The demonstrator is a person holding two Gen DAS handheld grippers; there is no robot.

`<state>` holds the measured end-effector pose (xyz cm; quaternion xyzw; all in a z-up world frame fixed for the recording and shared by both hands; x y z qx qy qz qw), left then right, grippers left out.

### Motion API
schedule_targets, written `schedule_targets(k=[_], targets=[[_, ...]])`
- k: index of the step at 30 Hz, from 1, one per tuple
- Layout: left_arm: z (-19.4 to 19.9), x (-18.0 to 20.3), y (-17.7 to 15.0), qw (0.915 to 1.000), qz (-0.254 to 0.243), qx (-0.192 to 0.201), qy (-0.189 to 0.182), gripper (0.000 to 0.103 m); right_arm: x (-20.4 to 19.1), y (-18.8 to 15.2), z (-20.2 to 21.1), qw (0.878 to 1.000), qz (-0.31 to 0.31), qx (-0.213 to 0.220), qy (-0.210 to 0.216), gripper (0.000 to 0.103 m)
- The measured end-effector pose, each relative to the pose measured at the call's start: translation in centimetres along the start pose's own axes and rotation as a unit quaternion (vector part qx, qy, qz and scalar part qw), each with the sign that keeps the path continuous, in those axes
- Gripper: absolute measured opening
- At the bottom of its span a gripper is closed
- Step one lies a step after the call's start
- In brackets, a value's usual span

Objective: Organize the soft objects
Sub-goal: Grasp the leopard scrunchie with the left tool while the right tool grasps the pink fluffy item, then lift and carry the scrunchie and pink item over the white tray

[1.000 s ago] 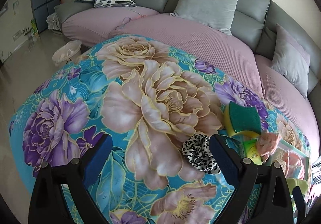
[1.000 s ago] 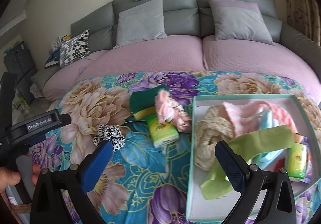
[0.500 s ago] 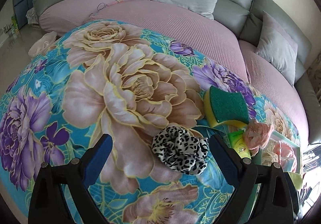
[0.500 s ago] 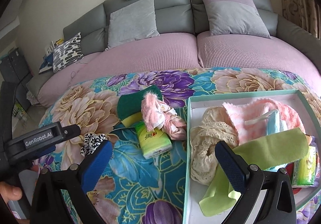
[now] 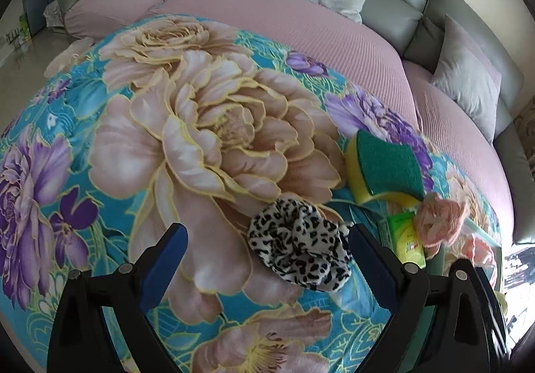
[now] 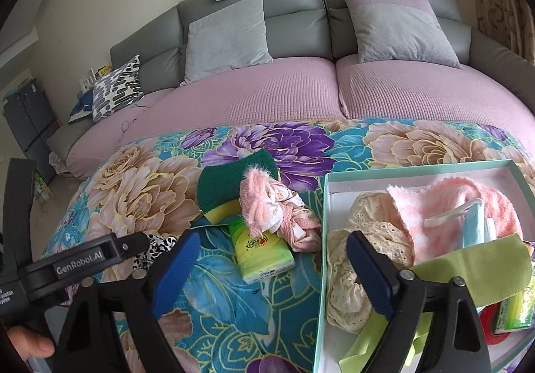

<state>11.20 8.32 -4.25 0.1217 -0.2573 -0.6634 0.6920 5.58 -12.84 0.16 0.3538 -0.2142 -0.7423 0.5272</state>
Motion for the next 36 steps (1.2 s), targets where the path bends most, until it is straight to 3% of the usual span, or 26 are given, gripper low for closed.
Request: schedule_targets(k=[17,22,24,26,30,36], targets=[[-1.6,2.0,-1.1,0.9984,-0.034,-0.043,-0.014,0.089,-0.6,0.5,-2.0,1.000,0.006,0.004,0.021,0.040],[-2.0,2.6,-1.4,0.9972,-0.042,-0.053,-0.031,0.071,-0.4,0.5,-2.3,1.000,0.005,0.005,0.022,0.022],[-2.1,3.0,-1.6,0.9964,-0.046,-0.057,-0.044,0.054,-0.4,0.5,-2.2,1.000,0.003,0.004,0.028,0.014],[-2.3,3.4,-1.7,0.9955,-0.050,-0.059,-0.055,0.047,-0.3,0.5,-2.1,0.999,0.001,0.003,0.035,0.011],[-1.9,3.7,-1.6,0.9955,-0.058,-0.047,-0.058,0.037,-0.4,0.4,-2.0,0.999,0.001,0.003,0.043,0.009],[-1.6,3.8,-1.3,0.9956,-0.059,-0.038,-0.063,0.031,-0.5,0.7,-1.0,0.998,-0.002,0.018,0.055,0.008]])
Point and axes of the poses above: each gripper's, at about its wrist camera, not at the fingertips, and z roughly against the way its jaws point, x to its right, y to its top, the point moved 3 cm from there along -z, roughly the way its jaws point, and after that the axes turned 8 degrees about -z, right-handed, at the moved point
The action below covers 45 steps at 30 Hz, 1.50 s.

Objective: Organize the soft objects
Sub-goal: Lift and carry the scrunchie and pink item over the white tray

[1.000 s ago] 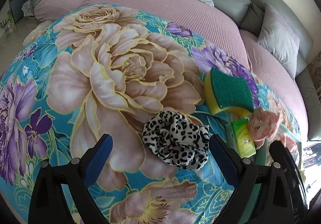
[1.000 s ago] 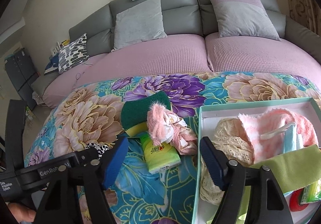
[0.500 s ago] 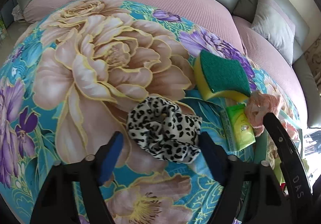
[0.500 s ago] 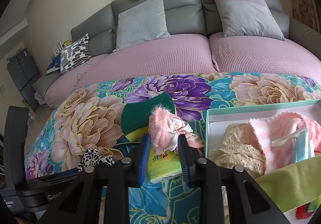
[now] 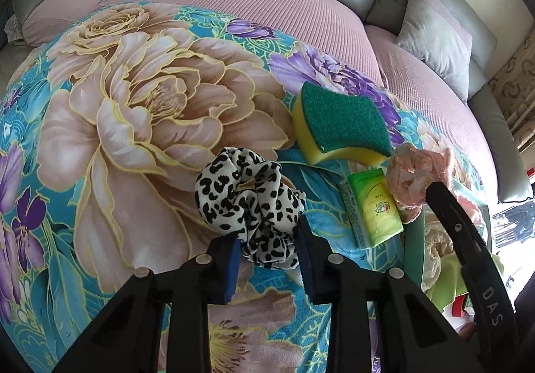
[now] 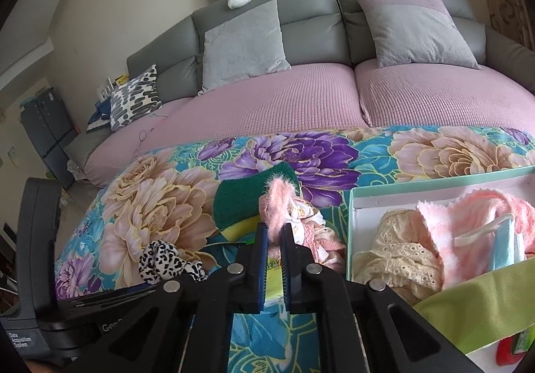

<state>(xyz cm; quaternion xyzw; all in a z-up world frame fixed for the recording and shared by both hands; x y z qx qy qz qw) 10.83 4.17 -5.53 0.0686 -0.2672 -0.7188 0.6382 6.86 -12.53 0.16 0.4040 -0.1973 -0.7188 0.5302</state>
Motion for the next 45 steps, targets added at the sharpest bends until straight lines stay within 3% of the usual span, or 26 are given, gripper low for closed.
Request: schedule_targets(k=[6,14,25,31,45], targets=[[1.2,-0.1,0.3,0.9998,-0.001,0.019,0.001,0.026,0.0,1.0,2.0,0.999,-0.008,0.029,0.010,0.008],[5.1,0.6,1.1,0.9971,-0.011,0.074,-0.009,0.026,-0.1,3.4,8.5,0.994,-0.008,0.107,0.016,0.007],[8.8,4.2,1.7,0.9904,-0.060,0.122,-0.023,0.026,3.6,4.6,16.4,0.983,-0.027,0.175,-0.050,0.007],[9.2,7.7,1.3,0.9856,-0.105,0.127,-0.037,0.026,7.6,4.8,19.4,0.974,-0.049,0.189,-0.112,0.007],[5.2,16.4,-0.6,0.9724,-0.196,0.100,-0.079,0.026,15.9,4.6,20.3,0.963,-0.125,0.170,-0.166,0.007]])
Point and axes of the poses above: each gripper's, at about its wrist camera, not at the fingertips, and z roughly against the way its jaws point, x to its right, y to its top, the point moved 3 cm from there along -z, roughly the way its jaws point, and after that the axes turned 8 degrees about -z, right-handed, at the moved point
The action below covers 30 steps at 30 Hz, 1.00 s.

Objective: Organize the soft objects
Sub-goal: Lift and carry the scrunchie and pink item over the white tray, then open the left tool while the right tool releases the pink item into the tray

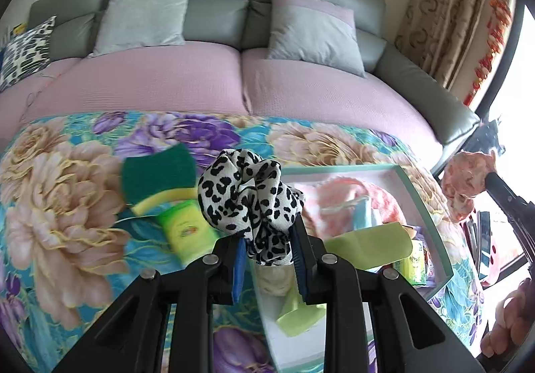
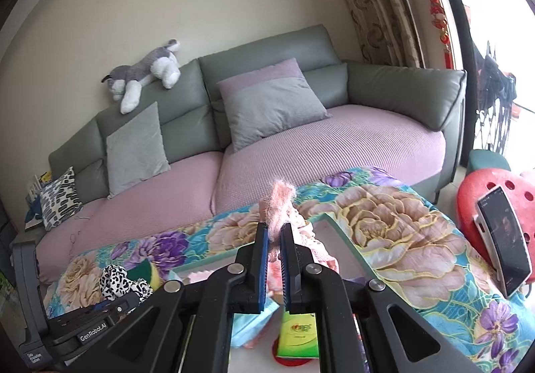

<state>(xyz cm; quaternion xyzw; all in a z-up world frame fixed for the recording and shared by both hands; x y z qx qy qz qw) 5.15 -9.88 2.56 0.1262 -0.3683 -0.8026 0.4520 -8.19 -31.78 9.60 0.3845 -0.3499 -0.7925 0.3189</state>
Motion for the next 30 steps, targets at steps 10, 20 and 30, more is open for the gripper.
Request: schedule_targets(k=[10,20,30], targets=[[-3.6,2.2,0.2,0.9998,-0.008,-0.014,-0.014,0.026,2.9,-1.5,-4.4,0.999,-0.015,-0.037,-0.033,0.007],[-5.4,4.4,1.9,0.9994,-0.024,-0.006,-0.024,0.026,4.4,-1.6,-6.0,0.997,-0.038,-0.048,-0.038,0.007],[-6.1,6.1,2.0,0.9986,-0.042,-0.025,-0.018,0.050,4.7,-2.7,-7.4,0.994,-0.031,-0.087,-0.059,0.011]])
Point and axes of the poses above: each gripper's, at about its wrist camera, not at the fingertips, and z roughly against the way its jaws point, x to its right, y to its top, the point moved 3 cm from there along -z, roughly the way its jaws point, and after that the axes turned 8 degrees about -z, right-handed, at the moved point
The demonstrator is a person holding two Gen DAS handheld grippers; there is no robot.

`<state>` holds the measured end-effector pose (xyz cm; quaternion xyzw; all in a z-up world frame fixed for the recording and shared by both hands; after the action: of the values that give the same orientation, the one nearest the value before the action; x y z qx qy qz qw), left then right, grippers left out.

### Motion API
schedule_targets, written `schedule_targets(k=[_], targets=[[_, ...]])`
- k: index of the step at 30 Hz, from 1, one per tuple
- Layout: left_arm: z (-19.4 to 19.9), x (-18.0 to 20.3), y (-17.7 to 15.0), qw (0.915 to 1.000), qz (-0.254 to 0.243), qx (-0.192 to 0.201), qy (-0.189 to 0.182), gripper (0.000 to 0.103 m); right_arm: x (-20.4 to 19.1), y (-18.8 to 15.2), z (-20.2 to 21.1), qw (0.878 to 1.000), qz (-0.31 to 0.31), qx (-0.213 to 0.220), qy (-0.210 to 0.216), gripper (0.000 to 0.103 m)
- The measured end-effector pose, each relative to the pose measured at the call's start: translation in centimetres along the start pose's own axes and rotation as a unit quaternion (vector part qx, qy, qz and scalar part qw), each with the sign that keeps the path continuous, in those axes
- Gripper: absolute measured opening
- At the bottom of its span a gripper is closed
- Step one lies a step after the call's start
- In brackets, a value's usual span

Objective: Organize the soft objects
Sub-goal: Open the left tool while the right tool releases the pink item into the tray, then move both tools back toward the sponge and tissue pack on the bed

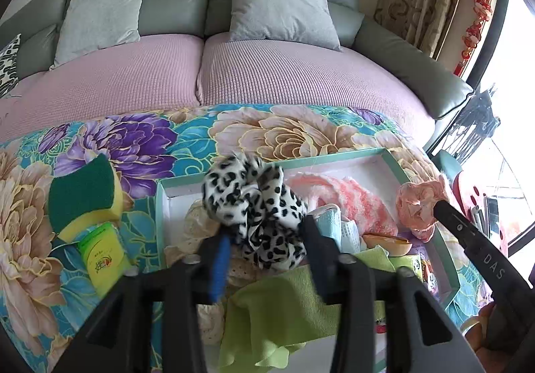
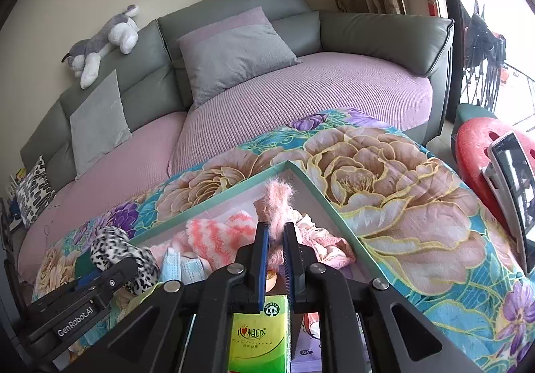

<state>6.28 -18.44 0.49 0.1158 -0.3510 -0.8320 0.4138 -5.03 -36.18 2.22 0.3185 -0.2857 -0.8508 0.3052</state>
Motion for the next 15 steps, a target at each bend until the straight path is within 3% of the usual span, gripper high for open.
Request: schedule_targets(k=[2,5,7,8,11,15], targets=[[0.4,-0.1,0.0,1.0000,0.001,0.001,-0.003,0.056,0.0,-0.1,0.1,1.000,0.003,-0.002,-0.007,0.012],[0.8,-0.2,-0.1,1.0000,0.001,-0.003,-0.001,0.061,0.1,-0.3,0.2,1.000,0.002,-0.009,-0.015,0.026],[1.0,-0.3,-0.1,1.0000,0.003,-0.006,-0.004,0.062,0.1,-0.3,0.3,1.000,0.004,-0.012,-0.023,0.051],[1.1,-0.4,-0.1,1.0000,0.004,-0.006,-0.005,0.063,0.1,-0.3,0.4,1.000,0.004,-0.010,-0.027,0.055],[1.6,-0.9,0.0,0.9999,0.013,-0.003,-0.004,0.082,0.2,-0.3,0.8,0.999,0.005,-0.012,-0.034,0.058],[2.1,-1.9,0.0,0.9996,0.027,0.000,0.006,0.084,0.2,-0.3,0.9,0.998,0.017,-0.018,-0.055,0.071]])
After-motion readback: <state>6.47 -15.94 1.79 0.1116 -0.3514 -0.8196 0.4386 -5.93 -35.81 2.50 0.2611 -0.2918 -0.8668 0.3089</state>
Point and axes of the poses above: each gripper's, at about its wrist camera, not at the fingertips, and z roughly against the way its jaws point, x to its right, y to its top, the point moved 3 cm from there along -z, roughly the way its jaws point, and after that the axes turned 8 degrees about -z, right-handed, at the moved point
